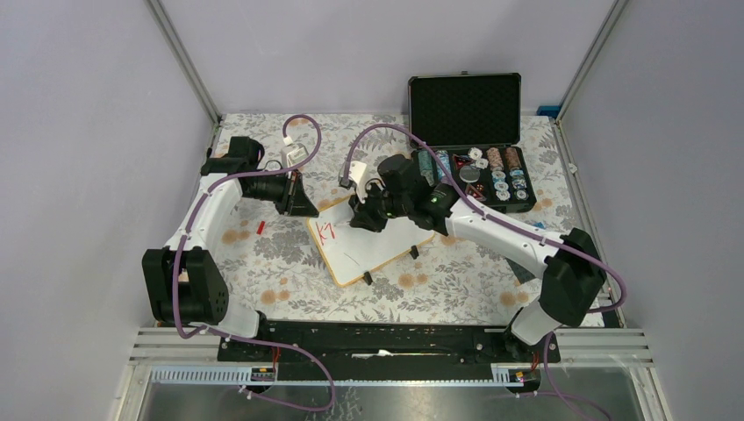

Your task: Write a sentence on the whiteboard

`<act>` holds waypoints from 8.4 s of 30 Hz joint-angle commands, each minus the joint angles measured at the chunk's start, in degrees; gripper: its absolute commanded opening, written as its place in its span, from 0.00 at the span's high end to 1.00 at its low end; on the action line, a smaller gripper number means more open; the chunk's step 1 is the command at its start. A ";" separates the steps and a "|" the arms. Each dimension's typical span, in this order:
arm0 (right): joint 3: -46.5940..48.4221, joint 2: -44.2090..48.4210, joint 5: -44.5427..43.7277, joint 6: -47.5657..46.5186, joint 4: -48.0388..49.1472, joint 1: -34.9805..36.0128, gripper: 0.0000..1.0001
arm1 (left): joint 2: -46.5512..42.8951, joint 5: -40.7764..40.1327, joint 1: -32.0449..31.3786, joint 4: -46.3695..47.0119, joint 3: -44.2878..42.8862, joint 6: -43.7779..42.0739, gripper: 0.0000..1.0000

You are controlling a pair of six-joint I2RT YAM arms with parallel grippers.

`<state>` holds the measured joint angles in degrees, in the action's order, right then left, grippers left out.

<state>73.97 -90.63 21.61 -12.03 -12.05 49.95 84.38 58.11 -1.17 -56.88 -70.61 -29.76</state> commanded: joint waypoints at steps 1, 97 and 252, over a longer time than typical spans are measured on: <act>0.73 -0.24 -1.63 -0.19 2.71 0.48 1.00 | -1.05 0.09 -1.03 -0.27 1.43 -1.34 1.00; -3.49 4.66 -1.31 1.47 2.03 -2.79 1.00 | -0.44 -0.10 -1.42 -0.33 1.26 -1.39 1.00; -4.02 4.87 -2.75 -1.35 -1.55 -3.33 1.00 | 0.22 -0.19 -1.86 -0.28 1.36 -1.87 1.00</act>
<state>69.45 -88.82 20.97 -11.90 -12.43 46.65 84.18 57.30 -1.67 -55.90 -70.02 -30.41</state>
